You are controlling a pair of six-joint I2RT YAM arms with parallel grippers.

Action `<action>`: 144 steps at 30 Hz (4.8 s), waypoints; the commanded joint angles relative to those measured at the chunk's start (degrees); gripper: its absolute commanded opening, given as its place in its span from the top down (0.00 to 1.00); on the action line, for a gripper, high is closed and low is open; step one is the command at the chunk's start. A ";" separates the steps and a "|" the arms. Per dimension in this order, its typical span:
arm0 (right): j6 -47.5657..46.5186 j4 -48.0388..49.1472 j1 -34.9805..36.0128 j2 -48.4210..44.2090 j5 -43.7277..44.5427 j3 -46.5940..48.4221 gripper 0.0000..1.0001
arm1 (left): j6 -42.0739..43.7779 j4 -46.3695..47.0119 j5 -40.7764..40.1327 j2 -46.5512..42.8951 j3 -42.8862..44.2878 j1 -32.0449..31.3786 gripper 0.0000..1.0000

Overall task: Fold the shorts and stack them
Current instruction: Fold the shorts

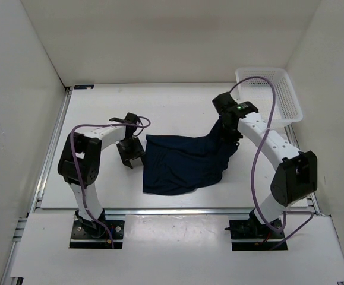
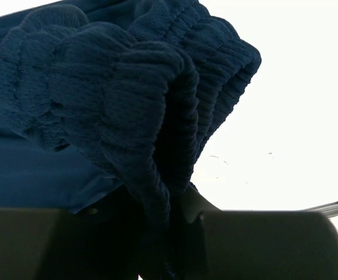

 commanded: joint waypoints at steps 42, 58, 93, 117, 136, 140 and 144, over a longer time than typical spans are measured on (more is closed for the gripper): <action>13.34 7.62 15.92 -4.41 -9.66 -7.62 0.42 | 7.22 -7.58 -1.58 -10.31 9.17 2.03 0.31; 10.54 8.15 5.12 -10.29 -10.71 -15.18 0.14 | 3.35 -9.35 -1.49 4.28 16.30 -13.37 0.24; 6.49 21.05 13.10 -6.97 -24.94 -16.77 0.30 | 4.32 -14.28 -5.54 -19.43 4.70 6.39 0.32; 9.21 27.05 15.93 13.71 -22.50 -12.62 1.00 | 8.10 -0.91 6.94 -21.29 -10.60 17.04 0.19; 14.92 14.40 4.51 -17.48 3.59 -21.52 0.01 | 12.05 -6.35 4.41 -25.94 2.58 15.99 0.11; 13.78 11.67 0.19 -26.36 10.98 -20.20 0.01 | 12.85 -8.29 -0.16 -33.05 8.11 15.99 0.10; 13.78 8.16 -2.88 -32.69 17.04 -19.67 0.01 | 12.85 -9.53 -4.13 -39.90 12.16 15.99 0.09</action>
